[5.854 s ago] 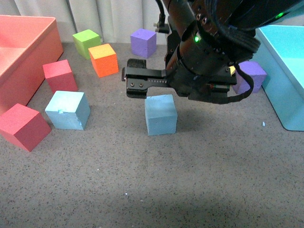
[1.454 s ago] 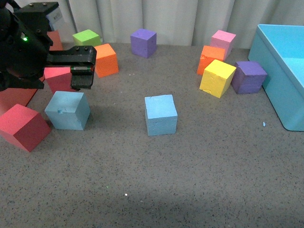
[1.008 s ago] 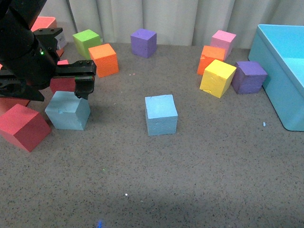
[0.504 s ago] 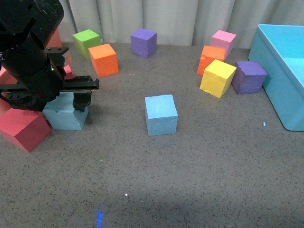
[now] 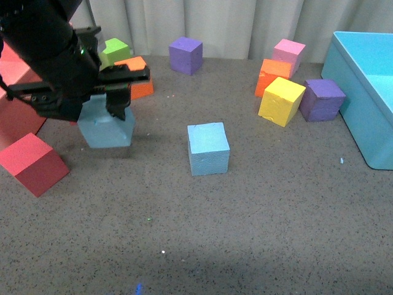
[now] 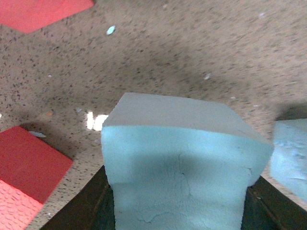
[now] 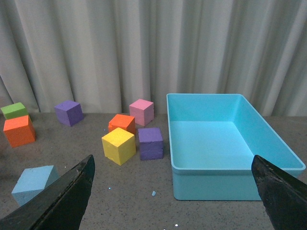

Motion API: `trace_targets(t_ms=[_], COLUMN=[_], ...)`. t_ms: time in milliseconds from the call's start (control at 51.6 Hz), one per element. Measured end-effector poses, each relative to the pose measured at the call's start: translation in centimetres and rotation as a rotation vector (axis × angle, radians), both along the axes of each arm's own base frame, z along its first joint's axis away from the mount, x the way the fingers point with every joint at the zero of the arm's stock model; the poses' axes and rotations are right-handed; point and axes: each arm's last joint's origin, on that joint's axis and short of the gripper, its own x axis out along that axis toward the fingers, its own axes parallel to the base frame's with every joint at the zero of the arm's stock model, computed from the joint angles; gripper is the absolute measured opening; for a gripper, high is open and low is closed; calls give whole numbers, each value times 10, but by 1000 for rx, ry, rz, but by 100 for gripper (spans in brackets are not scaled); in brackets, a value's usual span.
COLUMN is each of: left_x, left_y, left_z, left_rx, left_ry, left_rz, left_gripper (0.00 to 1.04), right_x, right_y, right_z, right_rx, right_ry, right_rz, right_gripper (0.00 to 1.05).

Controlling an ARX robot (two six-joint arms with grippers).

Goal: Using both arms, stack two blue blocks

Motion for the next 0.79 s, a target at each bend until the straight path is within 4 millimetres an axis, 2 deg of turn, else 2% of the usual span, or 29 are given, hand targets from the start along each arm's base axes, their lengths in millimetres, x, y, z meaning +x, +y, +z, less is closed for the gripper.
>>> trace_targets(t_ms=[136, 271, 349, 562, 795], left_x=[-3, -11, -13, -19, -17], left_y=[-31, -70, -85, -122, -135], left_z=[25, 39, 42, 41, 24], left_rx=[-49, -64, -70, -83, -50], left_ry=[-45, -41, -40, -24, 10], left_rz=[-1, -7, 1, 28, 98], left_gripper=[48, 48, 48, 48, 48], right_x=[0, 0, 0, 0, 0], right_y=[0, 0, 0, 0, 0], right_z=[0, 0, 0, 0, 0], right_rx=[0, 0, 0, 0, 0], right_ry=[0, 0, 0, 0, 0], right_rz=[0, 0, 0, 0, 0], right_gripper=[95, 95, 95, 95, 95])
